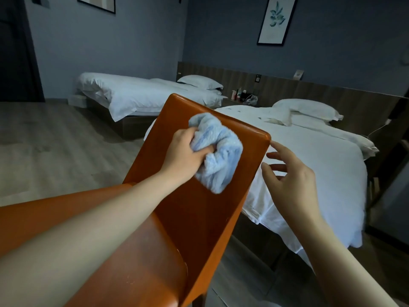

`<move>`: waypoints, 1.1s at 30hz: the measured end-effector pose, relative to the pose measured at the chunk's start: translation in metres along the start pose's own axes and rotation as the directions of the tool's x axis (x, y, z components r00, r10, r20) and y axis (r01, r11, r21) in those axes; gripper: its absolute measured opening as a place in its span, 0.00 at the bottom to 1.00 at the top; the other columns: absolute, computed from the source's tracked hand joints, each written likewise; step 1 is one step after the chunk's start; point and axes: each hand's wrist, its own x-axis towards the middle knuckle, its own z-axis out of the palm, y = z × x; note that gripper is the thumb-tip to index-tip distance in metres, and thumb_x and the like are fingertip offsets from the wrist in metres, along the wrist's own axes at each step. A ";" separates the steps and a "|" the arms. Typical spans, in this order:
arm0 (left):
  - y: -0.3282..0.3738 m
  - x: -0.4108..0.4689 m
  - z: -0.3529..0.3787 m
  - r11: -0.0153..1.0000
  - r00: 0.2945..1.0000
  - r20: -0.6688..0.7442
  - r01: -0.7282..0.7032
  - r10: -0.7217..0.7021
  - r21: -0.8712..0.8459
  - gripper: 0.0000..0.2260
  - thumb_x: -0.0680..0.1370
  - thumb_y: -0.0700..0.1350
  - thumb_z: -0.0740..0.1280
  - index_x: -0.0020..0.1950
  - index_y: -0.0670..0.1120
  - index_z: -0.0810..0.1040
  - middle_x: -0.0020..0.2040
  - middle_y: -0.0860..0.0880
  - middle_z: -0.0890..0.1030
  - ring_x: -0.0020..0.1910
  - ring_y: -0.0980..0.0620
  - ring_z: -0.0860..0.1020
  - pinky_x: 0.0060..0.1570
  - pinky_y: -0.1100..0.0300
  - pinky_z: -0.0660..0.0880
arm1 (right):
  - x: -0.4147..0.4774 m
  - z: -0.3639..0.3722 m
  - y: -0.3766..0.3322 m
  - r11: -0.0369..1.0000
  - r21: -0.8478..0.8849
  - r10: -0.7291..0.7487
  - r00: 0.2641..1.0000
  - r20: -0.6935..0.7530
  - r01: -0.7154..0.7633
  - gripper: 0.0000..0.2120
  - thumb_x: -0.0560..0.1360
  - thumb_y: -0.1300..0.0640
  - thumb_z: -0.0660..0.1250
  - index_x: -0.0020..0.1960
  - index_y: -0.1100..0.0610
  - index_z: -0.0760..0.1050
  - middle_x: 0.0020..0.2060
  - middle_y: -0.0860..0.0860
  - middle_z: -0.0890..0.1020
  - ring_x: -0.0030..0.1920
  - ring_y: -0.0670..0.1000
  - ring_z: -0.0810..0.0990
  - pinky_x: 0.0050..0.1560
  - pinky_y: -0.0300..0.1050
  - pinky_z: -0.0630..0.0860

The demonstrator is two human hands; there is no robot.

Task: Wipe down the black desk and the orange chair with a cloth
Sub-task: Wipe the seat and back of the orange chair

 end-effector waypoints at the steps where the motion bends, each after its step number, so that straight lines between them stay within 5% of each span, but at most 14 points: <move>1: 0.006 0.007 0.002 1.000 1.000 -0.002 -0.006 0.006 -0.012 0.05 0.75 0.48 0.69 0.41 0.51 0.76 0.39 0.54 0.78 0.36 0.61 0.77 0.29 0.74 0.69 | -0.001 -0.002 0.001 1.000 0.005 0.012 1.000 -0.003 -0.012 0.22 0.76 0.55 0.67 0.69 0.47 0.69 0.56 0.46 0.80 0.45 0.40 0.76 0.42 0.29 0.70; 5: 0.028 0.031 0.022 0.997 0.998 0.044 0.046 -0.049 0.065 0.21 0.74 0.58 0.69 0.63 0.51 0.74 0.62 0.49 0.73 0.56 0.53 0.74 0.54 0.60 0.72 | -0.003 -0.009 0.007 0.999 0.010 0.049 0.999 -0.014 -0.049 0.23 0.76 0.57 0.67 0.69 0.48 0.69 0.55 0.45 0.80 0.45 0.40 0.77 0.43 0.31 0.71; 9: 0.046 0.036 0.050 0.978 0.961 0.270 0.006 -0.064 0.210 0.28 0.77 0.62 0.62 0.74 0.52 0.62 0.72 0.46 0.64 0.69 0.43 0.66 0.69 0.47 0.63 | -0.007 -0.012 0.011 0.998 -0.005 0.063 0.997 -0.033 -0.063 0.23 0.75 0.57 0.67 0.69 0.49 0.69 0.55 0.46 0.80 0.44 0.40 0.77 0.44 0.32 0.73; 22: 0.006 -0.029 0.045 0.985 0.920 0.358 0.125 -0.160 0.118 0.25 0.74 0.63 0.64 0.69 0.57 0.67 0.68 0.46 0.68 0.66 0.43 0.70 0.65 0.43 0.69 | -0.030 -0.010 -0.002 0.999 0.034 0.028 0.999 -0.030 -0.027 0.21 0.76 0.54 0.66 0.69 0.49 0.69 0.57 0.46 0.79 0.47 0.39 0.76 0.42 0.25 0.70; 29: -0.031 -0.083 0.040 0.962 0.862 0.447 0.272 -0.239 -0.011 0.18 0.76 0.57 0.66 0.65 0.55 0.73 0.64 0.47 0.72 0.59 0.49 0.74 0.61 0.49 0.73 | -0.048 -0.003 -0.001 0.999 0.004 0.032 0.999 -0.031 -0.032 0.20 0.77 0.53 0.65 0.68 0.48 0.69 0.60 0.47 0.77 0.51 0.40 0.76 0.44 0.27 0.70; 33: -0.046 -0.109 0.036 0.953 0.852 0.471 0.296 -0.230 -0.070 0.04 0.75 0.55 0.68 0.48 0.63 0.75 0.53 0.56 0.79 0.48 0.65 0.78 0.39 0.74 0.73 | -0.060 0.002 0.000 0.999 0.002 0.033 0.999 0.014 -0.033 0.21 0.77 0.53 0.64 0.69 0.48 0.68 0.60 0.46 0.77 0.52 0.41 0.76 0.44 0.28 0.71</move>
